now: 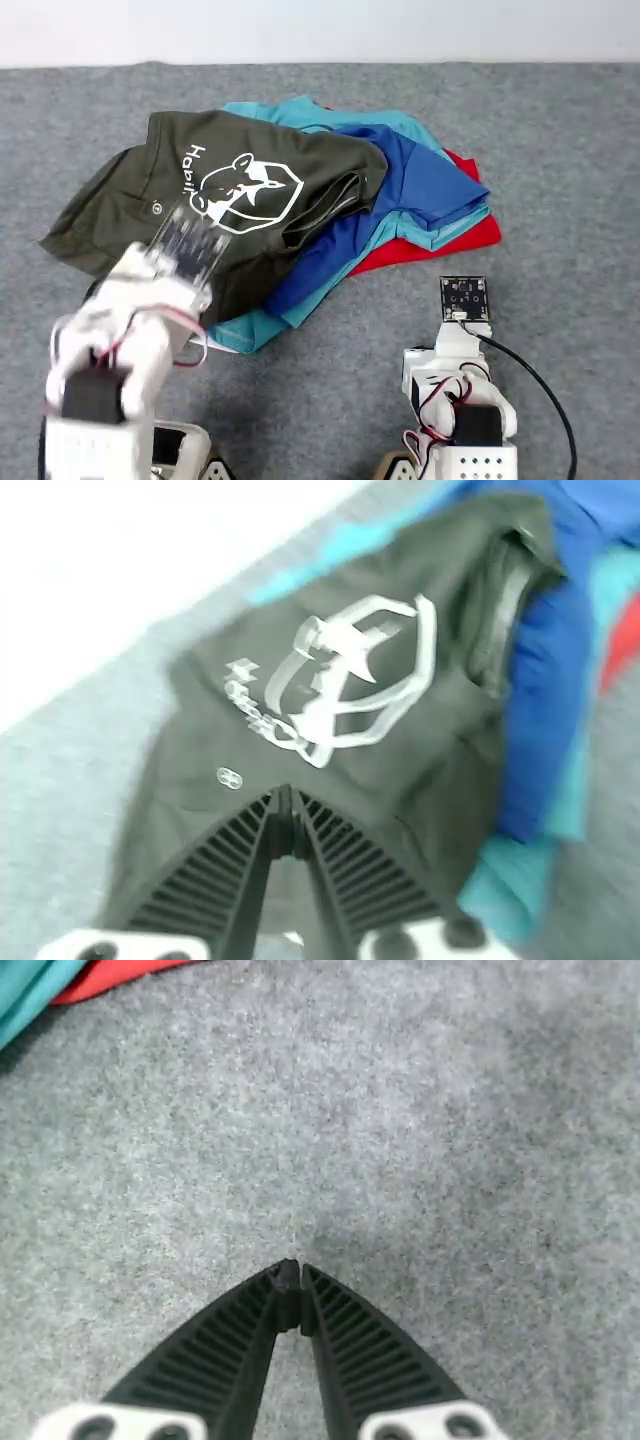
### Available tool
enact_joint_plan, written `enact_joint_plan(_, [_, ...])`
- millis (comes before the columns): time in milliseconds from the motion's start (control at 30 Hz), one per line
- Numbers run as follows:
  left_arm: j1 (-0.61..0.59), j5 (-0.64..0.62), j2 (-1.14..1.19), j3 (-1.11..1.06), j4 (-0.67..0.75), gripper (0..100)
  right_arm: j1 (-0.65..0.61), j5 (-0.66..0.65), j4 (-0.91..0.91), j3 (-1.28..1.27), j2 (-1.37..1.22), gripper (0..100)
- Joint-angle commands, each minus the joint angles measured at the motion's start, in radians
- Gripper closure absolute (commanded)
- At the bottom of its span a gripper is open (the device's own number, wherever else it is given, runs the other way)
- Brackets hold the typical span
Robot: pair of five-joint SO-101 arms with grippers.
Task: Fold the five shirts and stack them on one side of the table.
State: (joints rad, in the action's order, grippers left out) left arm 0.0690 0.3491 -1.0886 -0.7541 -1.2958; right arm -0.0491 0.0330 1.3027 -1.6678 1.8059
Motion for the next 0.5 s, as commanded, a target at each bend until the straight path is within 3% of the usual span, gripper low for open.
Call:
enact_joint_plan(0, [0.086,0.015,0.302,0.209,-0.172,99,0.001,-0.009,0.004,-0.015,0.007,99.0])
enact_joint_plan(267, [0.163,0.029,0.838,0.607,-0.381,98,0.001,-0.009,0.004,-0.015,0.007,99.0])
enact_joint_plan(467, [0.15,0.057,1.092,0.799,-0.457,69,0.001,-0.009,0.004,-0.015,0.007,99.0])
